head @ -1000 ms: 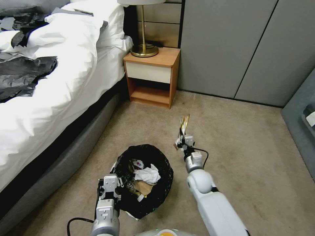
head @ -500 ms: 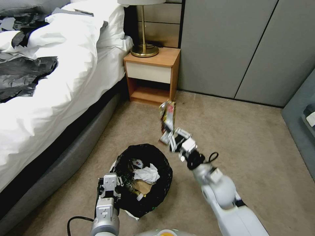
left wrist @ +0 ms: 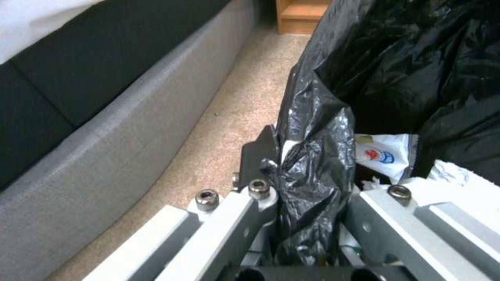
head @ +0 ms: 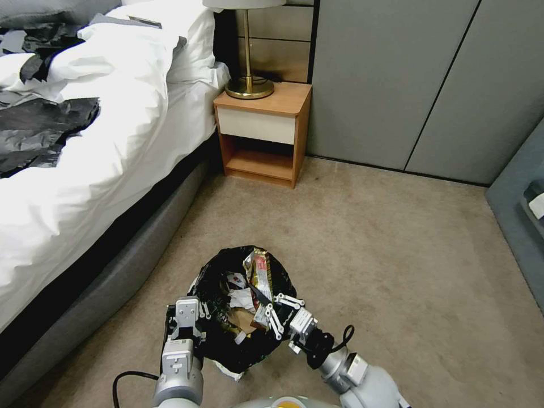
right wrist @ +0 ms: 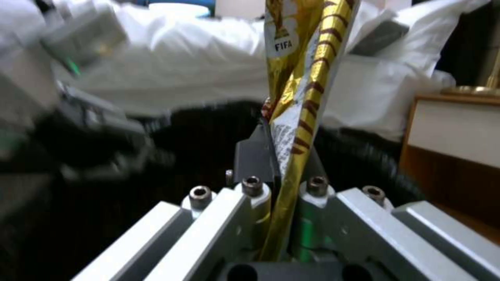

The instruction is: Pick up the trash bin, then pick up the garbage from the floor and place it into the trash bin.

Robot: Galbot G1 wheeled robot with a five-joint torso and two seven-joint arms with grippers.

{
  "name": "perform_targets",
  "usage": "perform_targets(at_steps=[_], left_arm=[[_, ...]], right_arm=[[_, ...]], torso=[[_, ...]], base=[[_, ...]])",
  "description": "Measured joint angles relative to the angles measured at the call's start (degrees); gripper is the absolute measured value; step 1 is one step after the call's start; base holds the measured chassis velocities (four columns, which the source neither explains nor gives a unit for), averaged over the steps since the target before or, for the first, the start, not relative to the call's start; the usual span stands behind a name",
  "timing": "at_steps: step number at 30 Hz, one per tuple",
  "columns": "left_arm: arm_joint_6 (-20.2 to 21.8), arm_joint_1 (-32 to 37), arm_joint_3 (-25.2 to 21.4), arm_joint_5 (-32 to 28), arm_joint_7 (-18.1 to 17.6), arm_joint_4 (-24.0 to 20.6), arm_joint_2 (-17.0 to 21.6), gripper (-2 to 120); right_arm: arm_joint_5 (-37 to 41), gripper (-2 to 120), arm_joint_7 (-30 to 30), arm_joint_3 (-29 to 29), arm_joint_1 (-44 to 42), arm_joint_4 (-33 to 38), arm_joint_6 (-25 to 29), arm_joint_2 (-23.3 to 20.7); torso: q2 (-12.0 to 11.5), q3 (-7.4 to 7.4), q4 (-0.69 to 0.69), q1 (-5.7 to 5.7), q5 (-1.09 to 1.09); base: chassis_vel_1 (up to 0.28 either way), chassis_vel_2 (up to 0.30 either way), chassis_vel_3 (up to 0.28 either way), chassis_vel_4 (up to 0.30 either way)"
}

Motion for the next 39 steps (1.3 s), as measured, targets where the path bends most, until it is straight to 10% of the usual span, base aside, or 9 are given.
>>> perform_targets(at_steps=[25,39], left_arm=[[-0.2,0.4,0.9,0.4,0.0,0.1,-0.7,2],[0.0,-0.8,0.2,0.0,0.0,1.3,-0.6,2]], right_arm=[[-1.7,82,3.7,-4.4,7.2,-5.8,-5.6,2.4],[-2.2,113,13.4,3.5,-0.8,19.0,-8.7,0.9]], torso=[[0.0,0.00,0.00,0.00,0.00],[0.0,0.00,0.00,0.00,0.00]], base=[[0.000,0.000,0.000,0.000],[0.000,0.000,0.000,0.000]])
